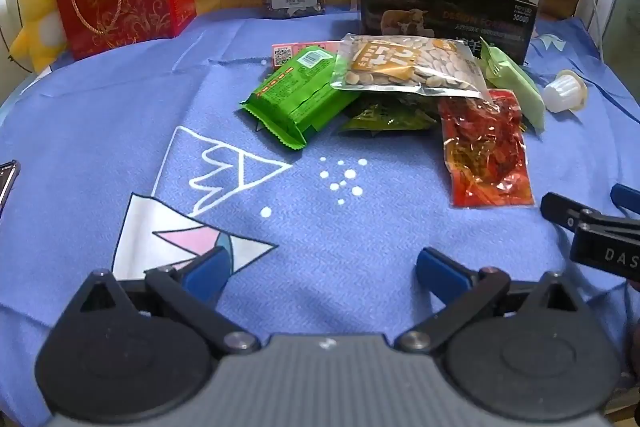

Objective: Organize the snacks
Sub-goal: 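Move the left tool toward the red spicy meat bag, then close the left tool on the red spicy meat bag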

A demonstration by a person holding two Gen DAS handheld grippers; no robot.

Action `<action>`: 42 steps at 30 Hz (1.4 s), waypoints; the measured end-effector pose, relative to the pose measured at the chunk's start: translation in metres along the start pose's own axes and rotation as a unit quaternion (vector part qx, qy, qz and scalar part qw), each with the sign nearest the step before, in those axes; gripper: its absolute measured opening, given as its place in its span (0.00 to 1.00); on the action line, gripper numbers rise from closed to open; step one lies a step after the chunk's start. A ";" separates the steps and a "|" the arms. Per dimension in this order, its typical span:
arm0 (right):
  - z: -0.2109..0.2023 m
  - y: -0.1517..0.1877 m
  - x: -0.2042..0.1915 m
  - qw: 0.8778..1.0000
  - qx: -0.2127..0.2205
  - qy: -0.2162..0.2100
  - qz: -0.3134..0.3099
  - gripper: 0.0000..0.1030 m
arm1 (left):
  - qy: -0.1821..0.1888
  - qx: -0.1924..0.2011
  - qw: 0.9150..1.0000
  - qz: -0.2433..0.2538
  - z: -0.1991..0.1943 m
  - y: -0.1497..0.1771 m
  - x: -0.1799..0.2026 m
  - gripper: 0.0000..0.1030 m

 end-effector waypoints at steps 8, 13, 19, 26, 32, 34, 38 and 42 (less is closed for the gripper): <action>-0.003 0.000 0.006 0.999 0.000 -0.021 0.038 1.00 | 0.023 0.003 1.000 -0.019 -0.003 -0.001 -0.006 1.00; -0.003 0.000 0.007 0.998 0.000 -0.035 0.060 1.00 | 0.034 0.006 0.999 -0.023 -0.004 0.000 -0.009 1.00; -0.006 0.005 0.016 0.993 0.012 -0.069 0.100 1.00 | 0.062 0.012 0.998 -0.010 -0.007 0.002 -0.019 1.00; -0.018 0.001 0.014 0.985 0.032 -0.140 0.093 0.82 | 0.122 0.052 0.991 0.006 -0.018 -0.003 -0.052 0.95; -0.006 -0.012 -0.005 0.981 0.009 -0.193 0.025 0.59 | 0.242 0.059 0.968 0.030 -0.022 -0.037 -0.039 0.68; 0.003 -0.016 -0.008 0.979 -0.003 -0.206 0.006 0.57 | 0.267 0.055 0.961 0.043 -0.013 -0.047 -0.024 0.64; 0.020 -0.021 -0.017 0.975 -0.022 -0.217 -0.029 0.48 | 0.296 0.011 0.954 0.048 0.021 -0.066 0.003 0.58; 0.021 -0.013 -0.022 0.972 -0.035 -0.222 -0.063 0.24 | 0.306 -0.020 0.951 0.038 0.037 -0.063 0.013 0.37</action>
Point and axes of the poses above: each gripper's, at about its wrist camera, not at the fingertips, and z roughly the way its jaws point, x to its right, y to its underside, the point moved 1 cm from there along z, roughly the way its jaws point, and after that the axes turned 7 degrees about -x, right-handed, at the moved point
